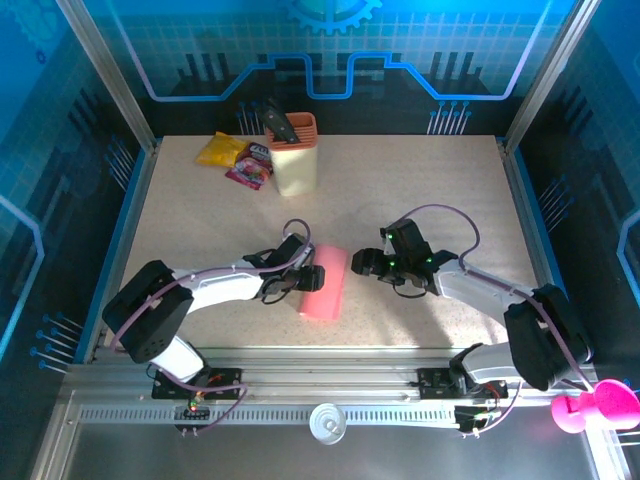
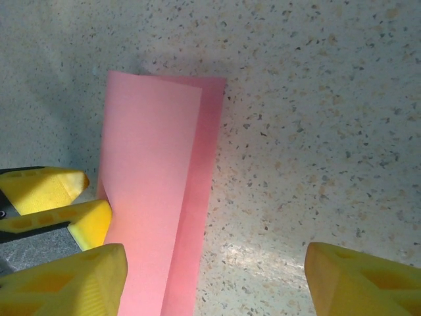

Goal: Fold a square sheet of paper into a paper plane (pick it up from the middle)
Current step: First fold the square sheet of paper in half at the center of the table.

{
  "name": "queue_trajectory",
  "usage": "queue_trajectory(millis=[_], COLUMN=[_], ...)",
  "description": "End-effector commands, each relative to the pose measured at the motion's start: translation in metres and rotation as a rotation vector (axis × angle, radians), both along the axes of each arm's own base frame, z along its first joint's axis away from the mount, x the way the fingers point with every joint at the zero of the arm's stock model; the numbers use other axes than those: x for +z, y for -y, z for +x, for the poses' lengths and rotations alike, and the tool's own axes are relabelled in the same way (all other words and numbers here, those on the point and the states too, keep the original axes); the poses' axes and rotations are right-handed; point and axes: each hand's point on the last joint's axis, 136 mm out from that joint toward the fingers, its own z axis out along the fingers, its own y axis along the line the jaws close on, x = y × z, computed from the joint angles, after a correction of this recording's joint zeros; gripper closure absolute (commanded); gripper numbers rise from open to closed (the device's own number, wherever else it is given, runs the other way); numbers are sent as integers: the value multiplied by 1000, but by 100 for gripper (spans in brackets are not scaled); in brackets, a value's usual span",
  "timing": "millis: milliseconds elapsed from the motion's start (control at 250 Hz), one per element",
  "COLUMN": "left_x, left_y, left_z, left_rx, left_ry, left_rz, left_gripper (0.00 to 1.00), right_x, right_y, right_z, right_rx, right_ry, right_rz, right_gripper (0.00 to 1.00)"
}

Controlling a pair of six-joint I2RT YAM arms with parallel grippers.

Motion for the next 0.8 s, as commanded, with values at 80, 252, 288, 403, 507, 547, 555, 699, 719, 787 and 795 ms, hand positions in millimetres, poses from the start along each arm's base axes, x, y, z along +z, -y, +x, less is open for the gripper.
queue_trajectory(millis=[80,252,288,403,507,547,555,699,719,787,795], left_x=[-2,-6,-6,-6,-6,-4,-4,-3,-2,-2,-2], left_y=[1,-1,-1,-2,-2,-3,-3,-2,-1,-1,0], left_z=[1,2,2,3,5,5,5,6,6,6,6], left_rx=[-1,37,47,87,117,129,129,140,139,141,140], left_ry=[-9,-21,-23,-28,-29,-27,-28,-28,-27,-29,-29], left_rz=[29,27,24,6,-6,-10,-12,-26,-28,-33,-34], left_gripper=[34,34,34,33,33,33,33,33,33,32,32], right_x=[-11,-12,-14,-18,-22,-23,-23,-22,-21,-20,-19], right_y=[8,-5,-9,-20,-25,-26,-26,-27,-27,-27,-27], right_z=[1,3,3,2,1,1,1,3,3,4,5], right_rx=[-62,-25,-13,16,20,21,22,18,18,15,14], right_ry=[-19,-33,-40,-56,-65,-68,-68,-62,-60,-54,-50], right_rz=[-20,18,27,43,54,56,57,62,61,61,61], right_gripper=[25,25,25,27,29,30,30,33,33,38,38])
